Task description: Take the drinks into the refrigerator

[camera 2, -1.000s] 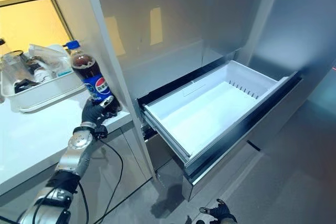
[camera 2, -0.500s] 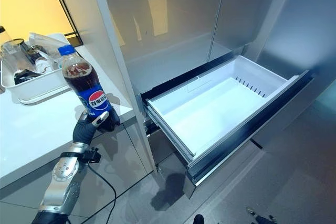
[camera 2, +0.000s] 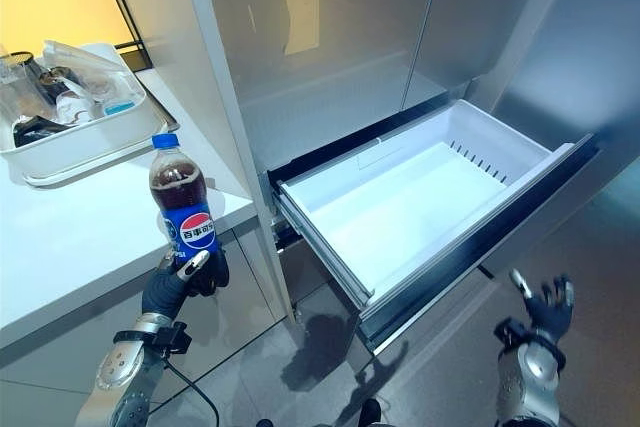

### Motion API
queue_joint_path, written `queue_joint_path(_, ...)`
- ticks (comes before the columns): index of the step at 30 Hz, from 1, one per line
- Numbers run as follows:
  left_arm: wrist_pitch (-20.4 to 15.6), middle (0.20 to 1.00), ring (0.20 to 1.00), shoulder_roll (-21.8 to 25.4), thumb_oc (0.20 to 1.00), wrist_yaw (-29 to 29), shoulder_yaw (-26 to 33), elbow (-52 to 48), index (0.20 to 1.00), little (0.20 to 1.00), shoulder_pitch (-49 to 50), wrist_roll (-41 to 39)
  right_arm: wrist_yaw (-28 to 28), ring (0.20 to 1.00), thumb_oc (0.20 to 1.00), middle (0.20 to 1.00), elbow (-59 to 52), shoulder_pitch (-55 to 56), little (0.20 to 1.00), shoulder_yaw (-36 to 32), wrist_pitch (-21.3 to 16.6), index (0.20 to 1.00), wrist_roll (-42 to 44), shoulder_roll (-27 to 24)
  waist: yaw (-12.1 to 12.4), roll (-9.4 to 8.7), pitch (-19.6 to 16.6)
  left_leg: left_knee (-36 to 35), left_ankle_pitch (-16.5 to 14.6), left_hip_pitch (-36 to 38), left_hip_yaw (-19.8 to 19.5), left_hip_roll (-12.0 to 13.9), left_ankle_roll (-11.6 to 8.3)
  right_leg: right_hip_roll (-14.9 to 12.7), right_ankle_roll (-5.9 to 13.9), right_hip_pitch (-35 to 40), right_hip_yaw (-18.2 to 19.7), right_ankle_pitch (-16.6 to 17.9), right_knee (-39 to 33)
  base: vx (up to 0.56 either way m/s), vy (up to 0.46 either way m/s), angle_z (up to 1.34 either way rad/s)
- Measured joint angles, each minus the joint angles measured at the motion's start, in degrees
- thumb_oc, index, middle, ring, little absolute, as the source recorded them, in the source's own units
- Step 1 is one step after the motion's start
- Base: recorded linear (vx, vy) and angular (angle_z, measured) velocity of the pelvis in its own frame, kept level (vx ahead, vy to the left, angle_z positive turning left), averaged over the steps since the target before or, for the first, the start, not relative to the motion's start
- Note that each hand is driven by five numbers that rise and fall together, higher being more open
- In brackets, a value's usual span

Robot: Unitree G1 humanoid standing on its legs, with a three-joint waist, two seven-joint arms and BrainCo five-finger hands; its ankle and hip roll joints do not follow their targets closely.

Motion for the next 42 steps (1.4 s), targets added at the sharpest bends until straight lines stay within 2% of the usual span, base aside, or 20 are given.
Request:
queue_joint_path(4, -0.01, 0.2, 0.2, -0.35, 0.2, -0.81, -0.27, 0.0, 0.2, 0.2, 0.0, 0.04, 2.06, 1.0, 1.0, 1.0, -14.8, -0.95, 1.0, 2.45, -1.03, 1.0, -4.66, -0.07, 0.02, 0.0, -0.01, 0.0, 0.0, 0.11, 0.1, -0.06, 0.0, -0.04, 0.04, 0.03, 0.14, 0.06, 0.01, 0.0, 0.001, -0.01)
queue_joint_path(9, -0.01, 0.2, 0.2, -0.34, 0.2, -1.25, -0.31, 0.0, 0.2, 0.2, 0.03, 0.08, 5.54, 1.0, 1.0, 1.0, -25.09, -2.08, 1.0, 6.11, -1.04, 1.0, -8.49, -2.25, 0.04, -0.08, -0.06, 0.01, 0.01, 0.11, 0.11, -0.14, 0.02, -0.13, 0.09, 0.04, 0.15, 0.1, 0.01, 0.0, 0.0, 0.0)
queue_joint_path(14, -0.02, 0.2, 0.2, -0.26, 0.2, -3.33, -0.87, 0.0, 0.2, 0.2, 0.01, 0.08, 11.69, 1.0, 1.0, 1.0, -28.36, -3.4, 1.0, 11.28, -0.97, 1.0, -8.77, -6.95, 0.91, -0.12, -0.07, 0.01, 0.02, 0.15, 0.01, -0.13, 0.01, -0.15, 0.1, 0.13, 0.04, 0.1, 0.01, 0.0, 0.0, 0.0)
queue_joint_path(22, -0.23, 0.2, 0.2, 0.94, 0.2, -5.21, -1.03, -0.02, 0.2, 0.2, 0.0, 0.07, 16.73, 1.0, 1.0, 1.0, -28.29, -6.95, 1.0, 16.79, 0.07, 1.0, -8.71, -10.13, 1.64, -0.42, -0.06, 0.02, 0.1, 0.22, -0.63, -0.14, 0.07, -0.29, 0.16, 0.63, -0.73, 0.05, 0.01, 0.0, -0.008, 0.04)
queue_joint_path(24, -0.29, 0.2, 0.2, 2.32, 0.2, -5.44, -1.77, -0.02, 0.2, 0.2, -0.2, 0.08, 18.27, 1.0, 1.0, 1.0, -26.71, -8.85, 1.0, 20.09, 0.37, 1.0, -8.23, -11.33, 1.57, -0.74, 0.0, 0.02, 0.14, 0.24, -1.08, -0.16, 0.11, -0.34, 0.21, 0.9, -1.14, 0.0, 0.0, 0.0, -0.011, 0.1)
queue_joint_path(26, -0.34, 0.2, 0.2, 5.18, 0.2, -5.73, -4.74, 0.03, 0.2, 0.2, -1.55, 0.11, 20.85, 1.0, 1.0, 1.0, -18.77, -13.0, 1.0, 25.6, 0.86, 1.0, -6.23, -13.21, 2.6, -1.41, -0.29, 0.03, 0.2, 0.32, -1.27, -0.18, 0.15, -0.38, 0.22, 1.05, -1.32, -0.01, 0.01, -0.01, -0.012, 0.05)
queue_joint_path(28, -0.64, 0.2, 0.2, 6.62, 0.2, -7.67, -7.82, -0.05, 0.2, 0.2, -3.73, 0.22, 23.52, 1.0, 1.0, 1.0, -13.41, -14.43, 1.0, 28.82, 3.82, 1.0, -4.44, -13.97, 4.02, -1.88, -0.45, 0.03, 0.22, 0.24, -1.43, -0.24, 0.16, -0.46, 0.23, 1.08, -1.43, -0.02, 0.0, 0.0, 0.0, 0.0)
queue_joint_path(31, -1.06, 0.2, 0.2, 8.43, 0.2, -8.58, -10.56, -0.06, 0.2, 0.2, -5.07, 0.76, 28.09, 1.0, 1.0, 1.0, -6.23, -18.35, 1.0, 35.61, 4.87, 1.0, 0.44, -13.17, 4.63, -2.13, -0.48, 0.04, 0.24, 0.53, -1.49, -0.29, 0.18, -0.52, 0.3, 1.41, -1.57, -0.08, 0.0, 0.0, -0.011, 0.03)
queue_joint_path(33, -1.35, 0.2, 0.2, 10.65, 0.2, -10.1, -13.65, -0.07, 0.2, 0.2, -6.88, 1.68, 31.94, 1.0, 1.0, 1.0, -1.48, -20.89, 1.0, 40.46, 6.96, 1.0, 3.69, -12.05, 5.01, -2.14, -0.46, 0.04, 0.24, 0.67, -1.68, -0.3, 0.17, -0.57, 0.34, 1.66, -1.83, -0.13, 0.0, 0.01, -0.002, 0.04)
queue_joint_path(34, -1.78, 0.2, 0.2, 11.91, 0.2, -10.71, -15.09, -0.03, 0.2, 0.2, -7.65, 3.54, 33.51, 1.0, 1.0, 1.0, 2.08, -22.55, 1.0, 42.5, 7.61, 1.0, 4.79, -9.84, 4.92, -2.14, -0.47, 0.03, 0.23, 0.89, -1.71, -0.29, 0.17, -0.58, 0.33, 1.86, -1.87, -0.16, 0.0, 0.0, 0.0, 0.0)
queue_joint_path(39, -2.1, 0.2, 0.2, 13.25, 0.2, -12.52, -17.6, 0.46, 0.2, 0.2, -9.71, 9.75, 35.89, 1.0, 1.0, 1.0, 3.52, -23.52, 1.0, 44.72, 9.14, 1.0, 5.41, -5.07, 4.72, -2.11, -0.46, 0.03, 0.22, 1.05, -1.7, -0.31, 0.17, -0.6, 0.34, 2.02, -1.87, -0.19, 0.0, 0.0, 0.0, 0.0)
queue_joint_path(42, -3.27, 0.2, 0.2, 12.71, 0.2, -11.99, -17.76, 2.35, 0.2, 0.2, -10.15, 10.28, 36.82, 1.0, 1.0, 1.0, 3.81, -23.74, 1.0, 45.6, 9.97, 1.0, 5.82, -4.47, 4.82, -2.08, -0.45, 0.03, 0.23, 1.05, -1.72, -0.29, 0.16, -0.58, 0.33, 2.04, -1.88, -0.19, 0.0, 0.0, 0.0, 0.0)
